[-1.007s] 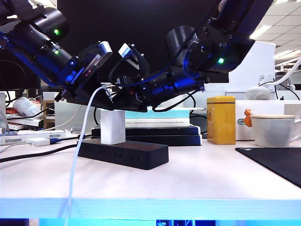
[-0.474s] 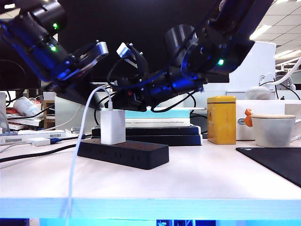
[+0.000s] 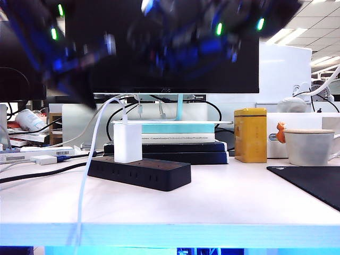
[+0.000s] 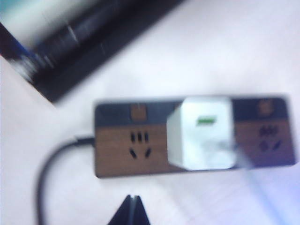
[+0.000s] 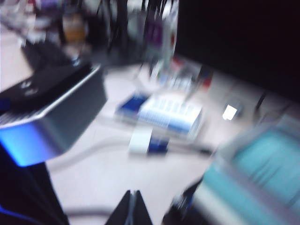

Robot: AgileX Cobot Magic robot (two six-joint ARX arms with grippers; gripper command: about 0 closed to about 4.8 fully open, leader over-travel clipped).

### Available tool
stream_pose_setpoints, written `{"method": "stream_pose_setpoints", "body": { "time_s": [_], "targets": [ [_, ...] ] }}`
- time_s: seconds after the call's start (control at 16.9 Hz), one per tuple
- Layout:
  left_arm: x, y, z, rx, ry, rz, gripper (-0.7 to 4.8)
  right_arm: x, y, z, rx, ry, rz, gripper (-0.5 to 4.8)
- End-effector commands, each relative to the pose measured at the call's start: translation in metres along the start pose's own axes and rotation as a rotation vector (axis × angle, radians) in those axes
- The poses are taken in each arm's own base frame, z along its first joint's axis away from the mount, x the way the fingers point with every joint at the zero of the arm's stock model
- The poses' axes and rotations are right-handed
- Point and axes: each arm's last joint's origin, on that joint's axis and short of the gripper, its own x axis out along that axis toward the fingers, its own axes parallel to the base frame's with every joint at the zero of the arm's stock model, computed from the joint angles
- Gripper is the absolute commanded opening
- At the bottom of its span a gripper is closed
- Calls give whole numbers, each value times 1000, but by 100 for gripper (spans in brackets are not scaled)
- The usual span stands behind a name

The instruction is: Plug the white charger into the left socket.

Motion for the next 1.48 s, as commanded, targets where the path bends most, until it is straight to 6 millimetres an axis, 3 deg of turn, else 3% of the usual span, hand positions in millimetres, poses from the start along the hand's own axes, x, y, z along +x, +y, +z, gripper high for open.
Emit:
{"method": "stream_pose_setpoints", "body": {
  "time_s": [0.06,0.18,0.3,0.41,0.53,0.65,0.71,0.83,0.95,1.13,1.3,1.36,1.48],
  "targets": [
    [-49,-10,16,29,-182,53,-5,-26,8,52,-35,-94,-48,-1],
    [-82,-19,18,27,-278,76,-5,-47,17,79,-34,-106,-54,-1],
    [-121,-33,14,10,-365,80,-5,-82,30,115,-41,-125,-90,-1],
    [-175,-55,-4,-10,-447,95,-5,-137,52,154,-58,-161,-137,-1],
    [-221,-75,-28,-32,-525,129,-5,-183,71,174,-102,-159,-162,-1],
    [-268,-100,-70,-28,-593,210,-5,-229,92,172,-123,-134,-189,-1],
    [-288,-114,-99,-29,-597,245,-5,-254,104,150,-117,-127,-215,-1],
    [-301,-129,-134,-38,-564,248,-5,-274,114,115,-80,-116,-255,-1],
    [-302,-141,-171,-40,-571,253,-5,-289,122,71,-66,-106,-297,-1],
    [-269,-144,-214,-102,-625,226,-5,-297,126,15,16,-75,-378,-1],
    [-224,-136,-224,-123,-668,132,-5,-294,125,-30,85,-14,-437,-1],
    [-201,-131,-220,-84,-681,31,-5,-291,125,-49,111,23,-435,-1],
    [-174,-123,-213,-54,-732,-66,-5,-289,125,-71,127,65,-427,-1]
  ]
}}
